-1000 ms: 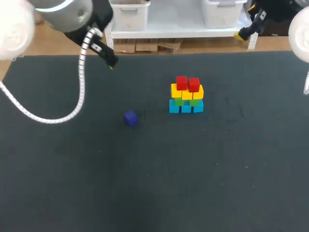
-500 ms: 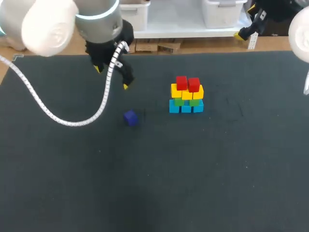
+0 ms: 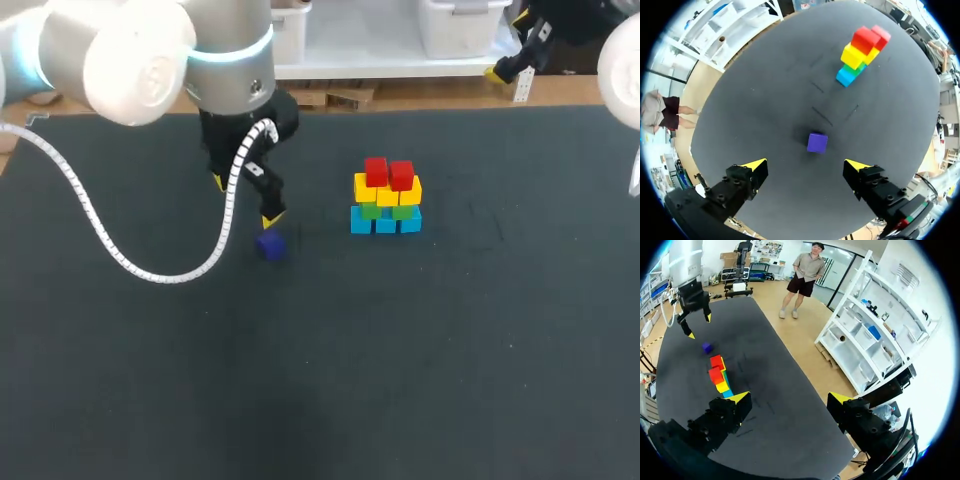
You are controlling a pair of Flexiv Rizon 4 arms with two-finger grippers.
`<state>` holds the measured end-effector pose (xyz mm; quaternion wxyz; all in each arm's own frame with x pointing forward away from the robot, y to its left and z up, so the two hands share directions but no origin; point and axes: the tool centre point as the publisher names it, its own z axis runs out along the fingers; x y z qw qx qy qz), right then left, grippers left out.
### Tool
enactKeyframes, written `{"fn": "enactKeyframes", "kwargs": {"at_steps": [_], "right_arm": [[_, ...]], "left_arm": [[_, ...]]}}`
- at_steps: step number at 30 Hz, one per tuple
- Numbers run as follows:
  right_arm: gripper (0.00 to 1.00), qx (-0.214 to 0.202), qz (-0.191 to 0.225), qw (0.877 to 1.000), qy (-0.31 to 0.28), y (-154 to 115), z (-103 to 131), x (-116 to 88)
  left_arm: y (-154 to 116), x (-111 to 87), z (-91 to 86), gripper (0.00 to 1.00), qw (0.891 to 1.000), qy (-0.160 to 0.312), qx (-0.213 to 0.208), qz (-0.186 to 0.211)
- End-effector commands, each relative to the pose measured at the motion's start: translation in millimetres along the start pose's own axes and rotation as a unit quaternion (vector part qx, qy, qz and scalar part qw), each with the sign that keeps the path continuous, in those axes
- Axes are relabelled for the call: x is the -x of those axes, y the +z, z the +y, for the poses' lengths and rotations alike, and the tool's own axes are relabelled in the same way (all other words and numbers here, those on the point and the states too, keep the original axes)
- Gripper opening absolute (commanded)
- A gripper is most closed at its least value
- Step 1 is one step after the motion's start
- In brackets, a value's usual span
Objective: Place the blue cubes, place green cubes on the blue cubes, place the yellow cubes on the green cubes, then place the red cubes on the yellow cubes, and place purple cube on the red cubes.
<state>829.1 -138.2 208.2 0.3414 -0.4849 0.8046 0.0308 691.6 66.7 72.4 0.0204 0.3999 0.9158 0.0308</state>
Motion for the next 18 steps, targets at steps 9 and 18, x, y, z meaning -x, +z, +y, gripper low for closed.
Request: {"fn": "enactKeyframes", "kwargs": {"at_steps": [9, 18], "right_arm": [[1.00, -0.002, 0.000, 1.000, 0.000, 0.0, 0.6, 0.0], [1.00, -0.002, 0.000, 1.000, 0.000, 0.0, 0.6, 0.0]], "left_arm": [[29.7, 17.0, -0.5, 1.00, 0.998, 0.027, 0.000, 0.058], [42.2, 15.0, -3.5, 1.00, 0.996, 0.029, -0.009, 0.084]]}}
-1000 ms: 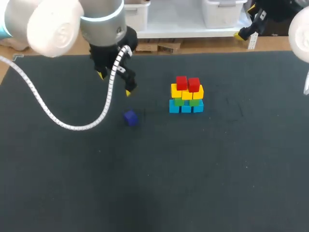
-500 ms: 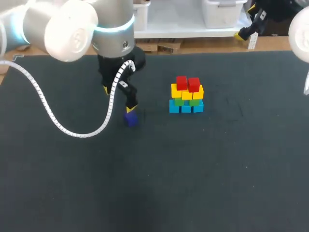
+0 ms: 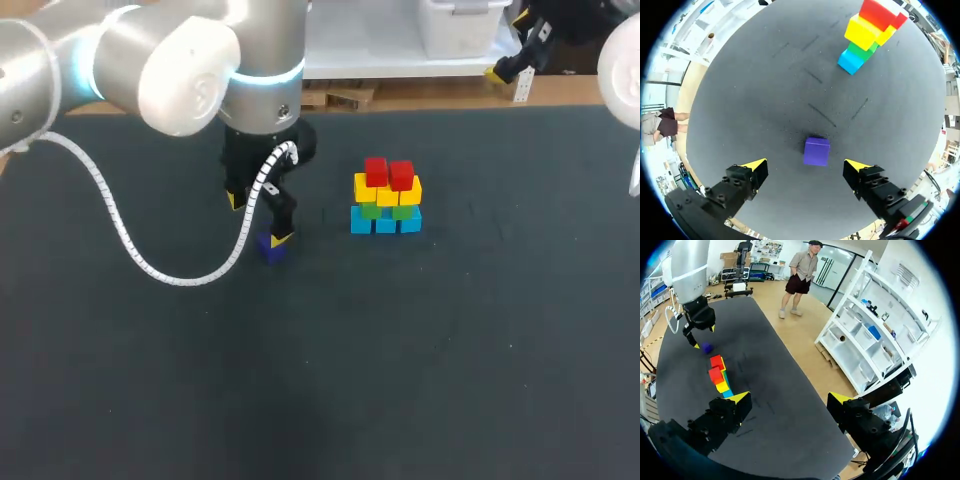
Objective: Place the blue cubes, place green cubes on the blue cubes, place the yellow cubes on the green cubes, then place the red cubes on the yellow cubes, and place purple cube on the red cubes.
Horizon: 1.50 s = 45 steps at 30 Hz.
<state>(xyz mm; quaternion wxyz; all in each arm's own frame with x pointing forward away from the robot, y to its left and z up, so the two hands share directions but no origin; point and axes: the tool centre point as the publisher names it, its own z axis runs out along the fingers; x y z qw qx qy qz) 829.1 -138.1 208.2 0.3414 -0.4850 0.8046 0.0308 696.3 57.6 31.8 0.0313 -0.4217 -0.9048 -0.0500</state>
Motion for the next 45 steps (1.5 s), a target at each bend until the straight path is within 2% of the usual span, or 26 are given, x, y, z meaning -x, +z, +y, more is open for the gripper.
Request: {"fn": "enactKeyframes", "kwargs": {"at_steps": [1, 13, 19, 21, 23, 38, 41, 45], "right_arm": [[1.00, -0.002, 0.000, 1.000, 0.000, 0.0, 0.6, 0.0], [1.00, -0.002, 0.000, 1.000, 0.000, 0.0, 0.6, 0.0], [1.00, -0.002, 0.000, 1.000, 0.000, 0.0, 0.6, 0.0], [1.00, -0.002, 0.000, 1.000, 0.000, 0.0, 0.6, 0.0], [1.00, -0.002, 0.000, 1.000, 0.000, 0.0, 0.6, 0.0], [1.00, -0.002, 0.000, 1.000, 0.000, 0.0, 0.6, 0.0], [1.00, -0.002, 0.000, 1.000, 0.000, 0.0, 0.6, 0.0], [1.00, -0.002, 0.000, 1.000, 0.000, 0.0, 0.6, 0.0]], "left_arm": [[2.3, 5.5, 2.5, 1.00, 0.999, 0.003, -0.009, 0.036], [7.3, 4.3, -3.8, 1.00, 0.998, 0.025, -0.029, 0.057], [11.7, 2.3, -6.9, 1.00, 0.997, 0.028, -0.014, 0.064], [9.6, 2.1, -2.9, 1.00, 0.998, 0.020, -0.016, 0.052], [2.8, 3.5, 3.2, 1.00, 1.000, 0.000, -0.024, 0.019], [2.8, 3.5, 3.2, 1.00, 1.000, 0.000, -0.024, 0.019], [3.4, 1.0, 3.0, 1.00, 0.999, -0.022, -0.025, -0.012], [7.7, -0.6, -6.8, 1.00, 0.999, -0.030, -0.027, -0.032]]}}
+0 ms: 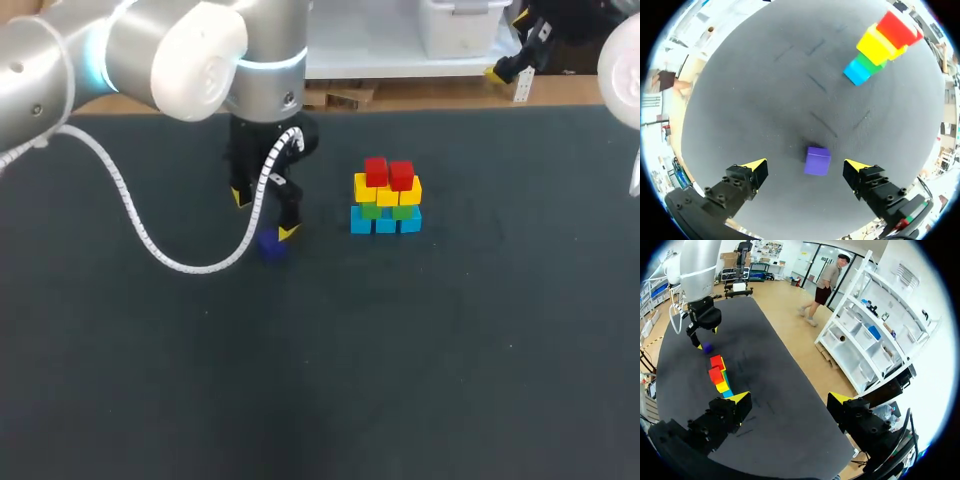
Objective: Place the blue cubes, place green cubes on the blue cubes, place the yellow cubes on the green cubes, then place the red cubes on the yellow cubes, and place purple cube on the red cubes.
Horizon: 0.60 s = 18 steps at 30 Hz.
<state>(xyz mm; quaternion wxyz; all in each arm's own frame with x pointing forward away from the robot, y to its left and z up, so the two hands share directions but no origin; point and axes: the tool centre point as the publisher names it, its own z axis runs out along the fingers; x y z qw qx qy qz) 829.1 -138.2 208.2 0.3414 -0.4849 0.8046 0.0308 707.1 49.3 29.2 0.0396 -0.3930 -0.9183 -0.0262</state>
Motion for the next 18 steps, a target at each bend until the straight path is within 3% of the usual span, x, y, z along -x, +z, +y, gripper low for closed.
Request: {"fn": "enactKeyframes", "kwargs": {"at_steps": [1, 13, 18], "right_arm": [[1.00, -0.002, 0.000, 1.000, 0.000, 0.0, 0.6, 0.0], [1.00, -0.002, 0.000, 1.000, 0.000, 0.0, 0.6, 0.0], [1.00, -0.002, 0.000, 1.000, 0.000, 0.0, 0.6, 0.0]], "left_arm": [[8.1, -14.7, -11.1, 1.00, 1.000, 0.002, -0.001, -0.030], [22.8, -13.3, -21.4, 1.00, 0.999, 0.010, -0.006, -0.035], [33.7, -8.7, -18.1, 1.00, 0.999, 0.011, -0.015, -0.029]]}}
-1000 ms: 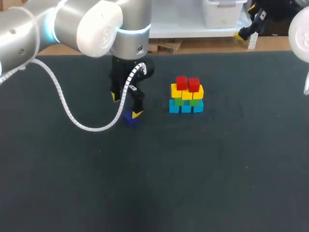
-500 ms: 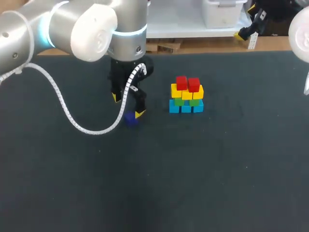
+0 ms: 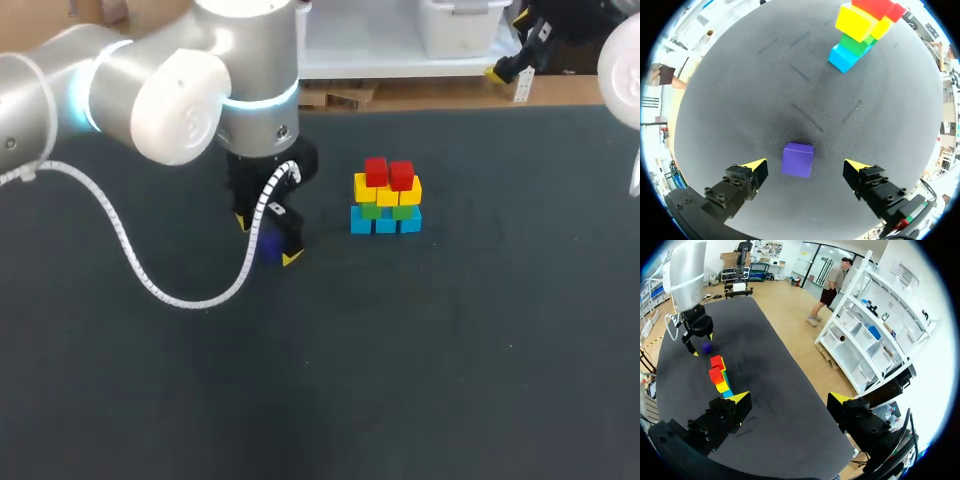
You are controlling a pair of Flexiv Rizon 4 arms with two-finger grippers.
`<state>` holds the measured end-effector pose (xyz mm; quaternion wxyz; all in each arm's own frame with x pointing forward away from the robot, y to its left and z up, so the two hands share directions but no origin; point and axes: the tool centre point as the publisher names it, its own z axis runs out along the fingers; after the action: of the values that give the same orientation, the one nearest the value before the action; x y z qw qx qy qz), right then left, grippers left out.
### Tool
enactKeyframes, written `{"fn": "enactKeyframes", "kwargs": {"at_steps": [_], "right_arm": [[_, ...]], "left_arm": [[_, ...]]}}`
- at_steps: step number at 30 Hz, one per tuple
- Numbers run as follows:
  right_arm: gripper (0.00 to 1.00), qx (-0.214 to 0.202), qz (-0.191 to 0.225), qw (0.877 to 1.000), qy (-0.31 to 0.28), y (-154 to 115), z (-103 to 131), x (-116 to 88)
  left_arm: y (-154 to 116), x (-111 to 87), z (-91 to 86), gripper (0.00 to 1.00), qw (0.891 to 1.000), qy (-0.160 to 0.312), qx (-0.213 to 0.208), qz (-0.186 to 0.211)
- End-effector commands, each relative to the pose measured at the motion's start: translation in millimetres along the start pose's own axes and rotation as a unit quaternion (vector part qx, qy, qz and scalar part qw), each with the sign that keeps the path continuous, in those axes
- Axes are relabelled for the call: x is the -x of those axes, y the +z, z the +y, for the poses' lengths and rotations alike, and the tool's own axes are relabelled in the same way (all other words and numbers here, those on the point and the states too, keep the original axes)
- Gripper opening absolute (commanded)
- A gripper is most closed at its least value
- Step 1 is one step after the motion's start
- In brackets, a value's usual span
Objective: Place the blue cubes, place green cubes on the blue cubes, place the yellow cubes on the green cubes, then place the red cubes on the yellow cubes, and place purple cube on the red cubes.
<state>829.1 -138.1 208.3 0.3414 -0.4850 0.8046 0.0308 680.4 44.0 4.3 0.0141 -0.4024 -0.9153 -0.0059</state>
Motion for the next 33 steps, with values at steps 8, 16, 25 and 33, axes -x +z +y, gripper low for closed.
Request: {"fn": "enactKeyframes", "kwargs": {"at_steps": [8, 16, 25, 33], "right_arm": [[1.00, -0.002, 0.000, 1.000, 0.000, 0.0, 0.5, 0.0], [1.00, -0.002, 0.000, 1.000, 0.000, 0.0, 0.5, 0.0], [1.00, -0.002, 0.000, 1.000, 0.000, 0.0, 0.5, 0.0], [1.00, -0.002, 0.000, 1.000, 0.000, 0.0, 0.5, 0.0]], "left_arm": [[2.6, 4.7, 14.5, 0.85, 1.000, -0.001, -0.002, -0.002], [2.5, 7.1, 12.1, 0.46, 1.000, 0.009, -0.006, 0.003], [4.8, 7.6, 7.1, 0.00, 0.999, 0.027, -0.011, 0.014], [-15.8, 6.9, 8.8, 0.00, 0.997, 0.073, -0.013, 0.017]]}}
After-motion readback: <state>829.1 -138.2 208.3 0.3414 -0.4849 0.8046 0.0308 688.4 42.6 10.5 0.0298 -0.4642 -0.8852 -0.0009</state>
